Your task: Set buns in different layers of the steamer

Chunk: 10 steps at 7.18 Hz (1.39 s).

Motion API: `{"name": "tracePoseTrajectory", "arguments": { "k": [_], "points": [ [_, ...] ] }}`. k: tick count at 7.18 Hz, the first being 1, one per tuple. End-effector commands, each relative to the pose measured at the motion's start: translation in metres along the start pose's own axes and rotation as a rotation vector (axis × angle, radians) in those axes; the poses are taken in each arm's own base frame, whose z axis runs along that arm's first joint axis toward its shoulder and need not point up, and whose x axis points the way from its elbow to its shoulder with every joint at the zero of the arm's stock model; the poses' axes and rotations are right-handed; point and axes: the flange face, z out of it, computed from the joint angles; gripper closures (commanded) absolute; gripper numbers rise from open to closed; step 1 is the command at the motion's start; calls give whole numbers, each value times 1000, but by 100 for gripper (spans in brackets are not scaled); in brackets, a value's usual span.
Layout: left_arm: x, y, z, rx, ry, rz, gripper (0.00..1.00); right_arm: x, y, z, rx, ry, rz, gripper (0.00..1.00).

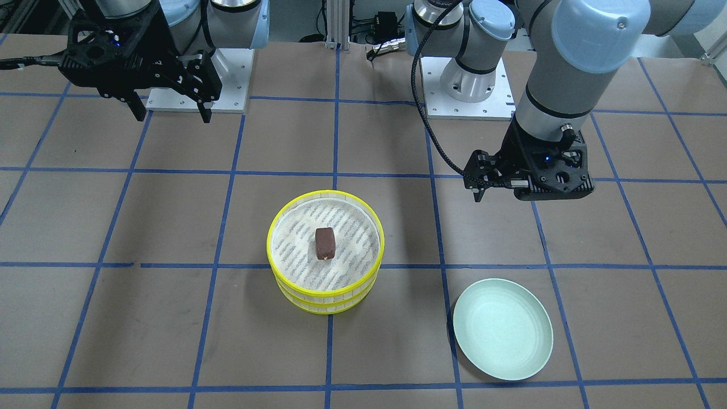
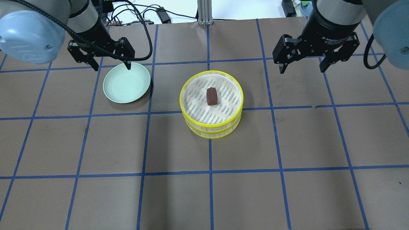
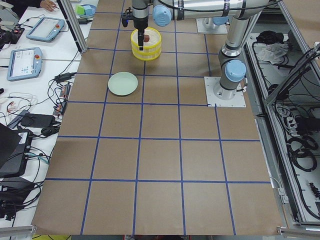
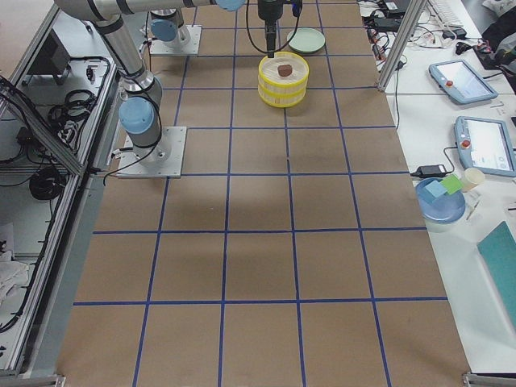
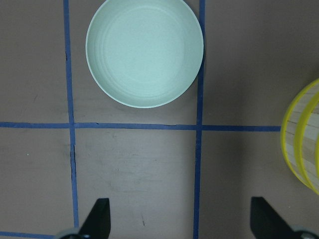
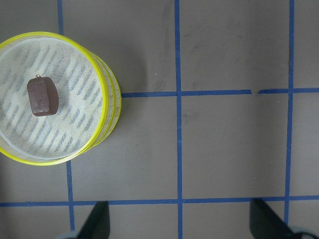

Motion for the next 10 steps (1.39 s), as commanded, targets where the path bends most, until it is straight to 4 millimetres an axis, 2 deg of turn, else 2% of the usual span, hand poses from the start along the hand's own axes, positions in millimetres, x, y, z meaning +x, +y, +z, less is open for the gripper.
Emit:
{"name": "tracePoseTrajectory", "arguments": {
  "k": [1, 3, 4, 5, 6, 7, 8, 9, 10],
  "points": [
    [20, 10, 1, -4, 6, 30, 0, 2, 2, -4, 10, -3, 3, 0],
    [34, 13, 2, -5, 29, 55, 0, 4, 4, -23, 56, 11, -2, 0],
    [36, 16, -2, 0, 32, 65, 0, 14, 1, -34, 64, 68, -14, 0],
    [41, 18, 0, -7, 93, 72, 0, 14, 3, -34, 46, 60, -12, 0],
    [39, 20, 2, -10, 97, 81, 0, 14, 2, -28, 31, 60, -29, 0],
    [37, 21, -2, 2, 106, 143, 0, 13, -5, -12, 20, 63, -58, 0],
    [39, 22, -3, 3, 106, 130, 0, 13, -26, 7, 47, 69, -67, 0],
    [39, 22, -3, 0, 103, 130, 0, 12, -43, 14, 96, 61, -67, 0],
    [38, 22, -3, 2, 95, 133, 0, 12, -46, 15, 110, 70, -71, 0]
  ]
}}
